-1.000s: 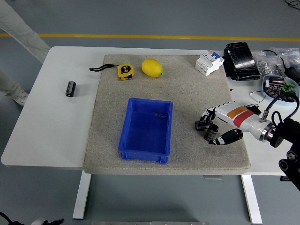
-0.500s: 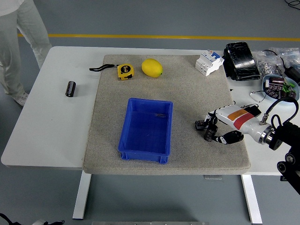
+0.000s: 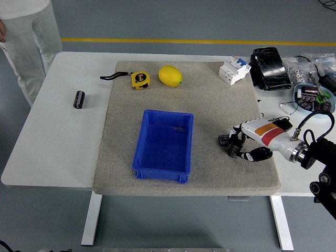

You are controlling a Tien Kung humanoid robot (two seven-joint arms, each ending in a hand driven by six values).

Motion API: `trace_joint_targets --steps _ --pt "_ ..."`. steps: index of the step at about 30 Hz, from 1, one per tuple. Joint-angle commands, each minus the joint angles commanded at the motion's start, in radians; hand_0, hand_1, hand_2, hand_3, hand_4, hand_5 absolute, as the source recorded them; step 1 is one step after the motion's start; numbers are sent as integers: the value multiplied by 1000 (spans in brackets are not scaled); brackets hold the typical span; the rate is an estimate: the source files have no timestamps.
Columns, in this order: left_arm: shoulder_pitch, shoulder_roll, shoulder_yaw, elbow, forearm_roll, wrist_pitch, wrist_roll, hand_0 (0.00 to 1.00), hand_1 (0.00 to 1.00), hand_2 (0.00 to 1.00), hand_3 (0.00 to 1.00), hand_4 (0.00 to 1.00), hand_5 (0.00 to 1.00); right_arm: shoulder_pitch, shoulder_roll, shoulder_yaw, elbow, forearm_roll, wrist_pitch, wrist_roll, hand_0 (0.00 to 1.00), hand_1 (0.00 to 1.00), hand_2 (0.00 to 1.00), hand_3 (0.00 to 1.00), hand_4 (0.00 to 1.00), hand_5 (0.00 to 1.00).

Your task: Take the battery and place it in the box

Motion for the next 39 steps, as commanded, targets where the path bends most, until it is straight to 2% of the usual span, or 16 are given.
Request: trace_joint_targets --steps 12,20,28,29,35,39 --pt "-7 4 8 1 -7 0 -5 607 552 658 703 719 720 18 -13 52 63 10 13 -4 391 397 430 452 737 2" --pt "-10 7 13 0 -10 -2 -4 607 554 657 704 718 717 72 -10 27 143 32 26 -15 390 397 431 451 737 2" --pt "-9 9 4 0 0 1 -3 602 548 651 703 718 716 168 33 -80 190 74 38 -23 389 398 433 454 741 2" --pt "-9 9 2 0 0 2 -3 600 543 646 702 718 713 186 40 -104 188 81 37 -23 418 403 439 472 740 2" --pt "-9 9 12 -1 -15 13 -5 597 541 646 701 718 713 269 78 -239 163 90 31 -22 423 405 440 481 738 2" --pt "-12 9 13 -2 -15 16 -4 597 541 646 701 718 713 317 117 -315 136 79 32 -19 423 405 440 481 738 2"
